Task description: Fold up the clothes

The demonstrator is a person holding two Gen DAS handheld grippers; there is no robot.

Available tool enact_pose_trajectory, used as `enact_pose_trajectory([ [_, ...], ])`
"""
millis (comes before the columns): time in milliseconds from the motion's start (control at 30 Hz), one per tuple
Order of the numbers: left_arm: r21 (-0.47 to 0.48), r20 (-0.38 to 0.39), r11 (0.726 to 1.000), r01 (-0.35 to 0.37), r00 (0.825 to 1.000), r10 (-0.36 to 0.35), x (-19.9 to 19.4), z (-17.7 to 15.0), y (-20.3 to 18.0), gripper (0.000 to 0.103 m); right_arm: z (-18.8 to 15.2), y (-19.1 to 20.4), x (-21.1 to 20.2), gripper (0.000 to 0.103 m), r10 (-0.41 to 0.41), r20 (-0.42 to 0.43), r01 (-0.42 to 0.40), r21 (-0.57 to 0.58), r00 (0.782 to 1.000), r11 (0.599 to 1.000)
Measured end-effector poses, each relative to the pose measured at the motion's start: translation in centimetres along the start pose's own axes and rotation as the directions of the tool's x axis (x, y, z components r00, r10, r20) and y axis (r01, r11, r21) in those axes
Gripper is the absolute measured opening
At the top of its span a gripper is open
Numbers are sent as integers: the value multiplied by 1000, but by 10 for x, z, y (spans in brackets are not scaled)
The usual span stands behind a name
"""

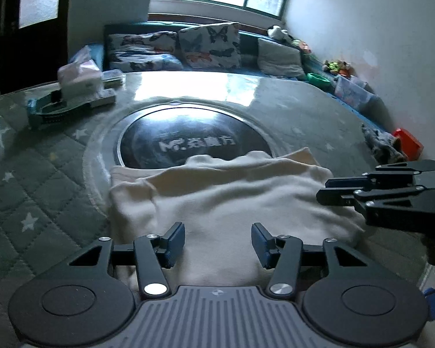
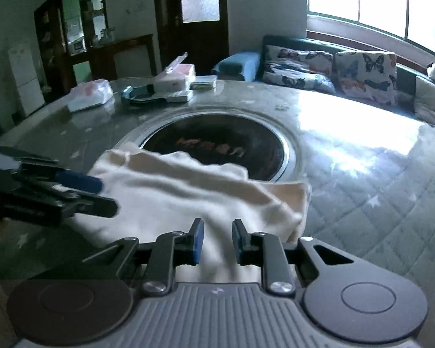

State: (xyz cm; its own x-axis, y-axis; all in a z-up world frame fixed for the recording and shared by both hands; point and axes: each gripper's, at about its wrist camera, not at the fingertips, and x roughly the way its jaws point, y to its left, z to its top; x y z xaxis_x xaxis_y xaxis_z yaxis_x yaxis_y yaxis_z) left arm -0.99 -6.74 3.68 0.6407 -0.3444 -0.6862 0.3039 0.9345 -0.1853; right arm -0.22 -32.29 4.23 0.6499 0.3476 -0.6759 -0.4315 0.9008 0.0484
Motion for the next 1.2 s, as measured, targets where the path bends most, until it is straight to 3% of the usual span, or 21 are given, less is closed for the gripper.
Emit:
enact_pose_trajectory([
  [200, -26, 15, 1000, 2, 1000, -1, -8, 1, 7, 54, -1, -10, 20, 22, -19, -43, 20, 20, 999, 1000],
  [400, -30, 39, 995, -95, 995, 96, -15, 4, 12, 56, 5, 15, 6, 23, -12, -9, 11, -76, 1000, 997],
  [567, -33, 22, 985, -169, 985, 170, -17, 2, 20, 58, 9, 48, 5, 35, 49, -12, -50, -175, 999, 983],
  [767, -36, 9, 969, -245, 969, 245, -20, 0, 29, 64, 10, 95, 10, 43, 126, -30, -129, -310, 992, 942],
  [1067, -41, 4, 944, -327, 945, 327, -25, -2, 39, 78, 5, 155, 21, 50, 159, -28, -151, -515, 987, 844],
  [1200, -50, -3, 940, -338, 941, 339, -26, -2, 44, 81, 5, 170, 27, 50, 162, -23, -147, -553, 987, 820],
])
